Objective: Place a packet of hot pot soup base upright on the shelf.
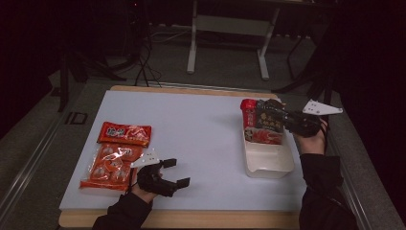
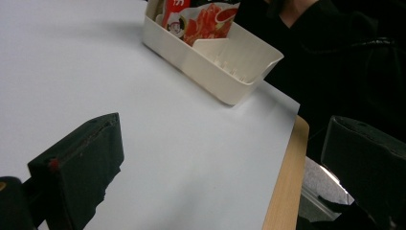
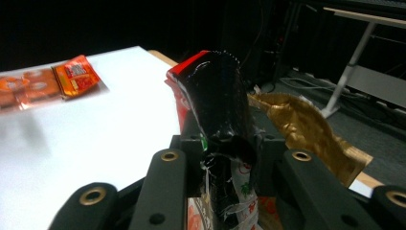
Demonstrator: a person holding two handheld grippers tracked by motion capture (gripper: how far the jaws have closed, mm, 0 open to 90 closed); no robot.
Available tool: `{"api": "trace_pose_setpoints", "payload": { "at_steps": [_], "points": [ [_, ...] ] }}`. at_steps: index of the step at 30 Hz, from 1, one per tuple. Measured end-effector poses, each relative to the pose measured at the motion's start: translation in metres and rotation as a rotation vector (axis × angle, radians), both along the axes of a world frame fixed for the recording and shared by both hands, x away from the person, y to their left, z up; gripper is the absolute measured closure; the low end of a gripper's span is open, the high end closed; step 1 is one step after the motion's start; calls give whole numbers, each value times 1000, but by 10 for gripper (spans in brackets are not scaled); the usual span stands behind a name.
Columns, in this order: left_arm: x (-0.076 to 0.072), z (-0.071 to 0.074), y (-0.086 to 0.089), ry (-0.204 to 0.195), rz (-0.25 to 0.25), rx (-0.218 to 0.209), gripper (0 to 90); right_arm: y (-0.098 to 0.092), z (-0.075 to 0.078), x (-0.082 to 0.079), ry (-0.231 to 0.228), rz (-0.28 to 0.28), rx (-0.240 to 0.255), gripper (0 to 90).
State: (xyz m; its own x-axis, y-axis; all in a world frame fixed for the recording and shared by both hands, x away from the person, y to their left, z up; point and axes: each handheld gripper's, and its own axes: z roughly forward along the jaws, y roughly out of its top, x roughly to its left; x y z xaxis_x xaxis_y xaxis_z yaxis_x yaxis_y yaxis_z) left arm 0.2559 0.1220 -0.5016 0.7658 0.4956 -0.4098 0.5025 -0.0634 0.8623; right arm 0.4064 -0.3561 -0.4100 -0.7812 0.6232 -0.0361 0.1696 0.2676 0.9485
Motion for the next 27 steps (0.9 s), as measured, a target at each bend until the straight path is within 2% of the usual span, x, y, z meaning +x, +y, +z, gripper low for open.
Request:
{"api": "trace_pose_setpoints", "payload": {
  "at_steps": [2, 4, 6, 7, 9, 10, 15, 18, 19, 22, 24, 27],
  "points": [
    [0, 0, 0, 1, 2, -2, 12, -1, 1, -1, 28, -33, 9, 654],
    [1, -1, 0, 2, 2, 0, 12, 0, 3, -2, 23, -46, -10, 617],
    [1, -1, -1, -1, -1, 4, 12, 4, 8, -5, 33, -84, -40, 576],
    [1, -1, -1, -3, -2, 9, 12, 5, 10, -6, 47, -97, -42, 495],
    [1, -1, -2, -6, -1, 6, 12, 4, 16, -9, 54, -91, 9, 476],
    [1, -2, -2, -14, -1, 9, 12, 4, 20, -11, 48, -88, 19, 461],
    [1, 0, -2, -74, -6, 20, 30, 4, 39, -21, 19, -101, 43, 418],
    [1, 0, -3, -87, -5, 19, 33, 7, 51, -29, 12, -90, 57, 402],
    [1, 0, -3, -102, 2, 17, 33, 8, 53, -31, 18, -89, 55, 402],
    [2, 1, -5, -95, -1, 38, 35, 13, 59, -39, 16, -67, 63, 384],
    [3, 1, -6, -73, -16, 45, 39, 18, 62, -46, 11, -57, 72, 358],
    [1, 2, -8, -59, -19, 63, 39, 24, 62, -56, 11, -55, 76, 285]
  ]
}}
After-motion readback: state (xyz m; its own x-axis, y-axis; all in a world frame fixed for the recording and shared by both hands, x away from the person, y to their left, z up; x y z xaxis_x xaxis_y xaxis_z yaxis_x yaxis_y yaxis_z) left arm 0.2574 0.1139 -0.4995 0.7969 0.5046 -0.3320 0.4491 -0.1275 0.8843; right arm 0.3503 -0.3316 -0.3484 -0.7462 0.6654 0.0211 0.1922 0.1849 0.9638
